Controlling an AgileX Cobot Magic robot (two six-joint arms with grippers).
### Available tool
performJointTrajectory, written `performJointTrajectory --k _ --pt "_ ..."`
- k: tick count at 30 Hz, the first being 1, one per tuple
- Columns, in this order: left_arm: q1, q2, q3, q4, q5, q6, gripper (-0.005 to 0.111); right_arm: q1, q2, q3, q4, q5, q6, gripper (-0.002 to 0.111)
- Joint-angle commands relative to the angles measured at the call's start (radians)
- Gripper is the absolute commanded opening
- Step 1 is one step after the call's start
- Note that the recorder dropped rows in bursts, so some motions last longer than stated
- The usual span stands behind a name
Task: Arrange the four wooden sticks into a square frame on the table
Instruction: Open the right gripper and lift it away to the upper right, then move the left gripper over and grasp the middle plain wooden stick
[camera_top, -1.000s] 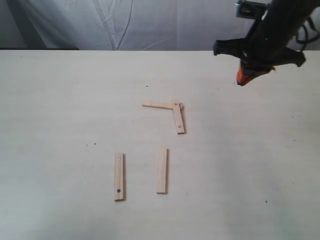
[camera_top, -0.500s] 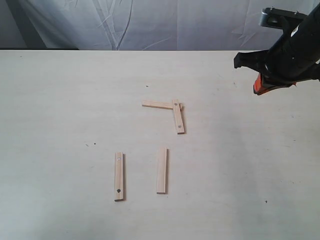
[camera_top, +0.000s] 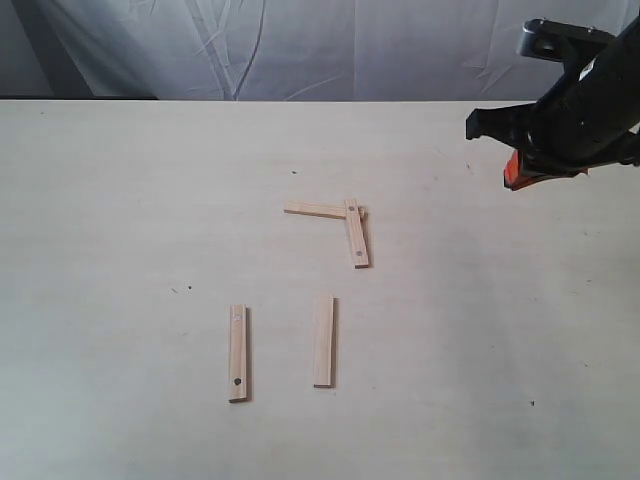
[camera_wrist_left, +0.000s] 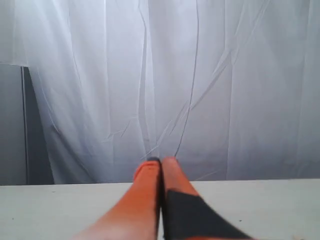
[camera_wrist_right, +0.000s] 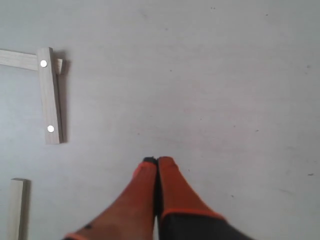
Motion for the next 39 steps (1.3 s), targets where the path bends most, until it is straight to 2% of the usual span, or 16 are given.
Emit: performJointTrajectory --k 1,4,7,9,14,16,19,24,28,31,34,37,39 --pt "0.002 0.017 -0.059 -0.062 0.089 -0.009 0.0 -0.003 -0.007 0.004 -0.004 -0.011 -0.025 0.0" --pt "0.002 0.228 -0.273 0.045 0.3 -0.009 0.0 -0.003 -0.007 0.004 0.008 -0.032 -0.025 0.0" --pt "0.002 0.523 -0.474 0.055 0.491 -0.007 0.0 -0.032 -0.007 0.004 0.054 -0.031 -0.025 0.0" --pt "0.002 0.696 -0.577 0.044 0.574 0.044 0.0 -0.075 -0.011 0.004 0.061 0.004 -0.025 0.0" --pt "-0.016 0.989 -0.756 -0.064 0.699 0.209 0.0 -0.151 -0.054 0.004 0.092 0.064 -0.032 0.0" --pt "-0.061 1.096 -0.815 -0.089 0.727 0.234 0.0 -0.161 -0.072 0.004 0.103 0.073 -0.037 0.0" --pt "-0.168 1.254 -0.897 -0.089 0.751 0.214 0.0 -0.162 -0.09 0.004 0.116 0.066 -0.062 0.0" --pt "-0.375 1.506 -1.013 -0.015 0.767 -0.026 0.0 -0.162 -0.093 0.004 0.135 0.033 -0.07 0.0" --pt "-0.499 1.689 -1.105 0.02 0.813 -0.163 0.0 -0.162 -0.089 0.004 0.138 0.016 -0.076 0.0" --pt "-0.559 1.793 -1.165 0.003 0.818 -0.202 0.0 -0.162 -0.083 0.004 0.15 0.012 -0.076 0.0" --pt "-0.596 1.859 -1.201 -0.082 0.824 -0.202 0.0 -0.162 -0.076 0.004 0.149 0.014 -0.077 0.0" --pt "-0.598 1.881 -1.205 -0.194 0.822 -0.199 0.0 -0.162 -0.076 0.004 0.149 0.014 -0.077 0.0" --pt "-0.596 1.885 -1.205 -0.186 0.816 -0.199 0.0 -0.162 -0.076 0.004 0.149 0.014 -0.077 0.0"
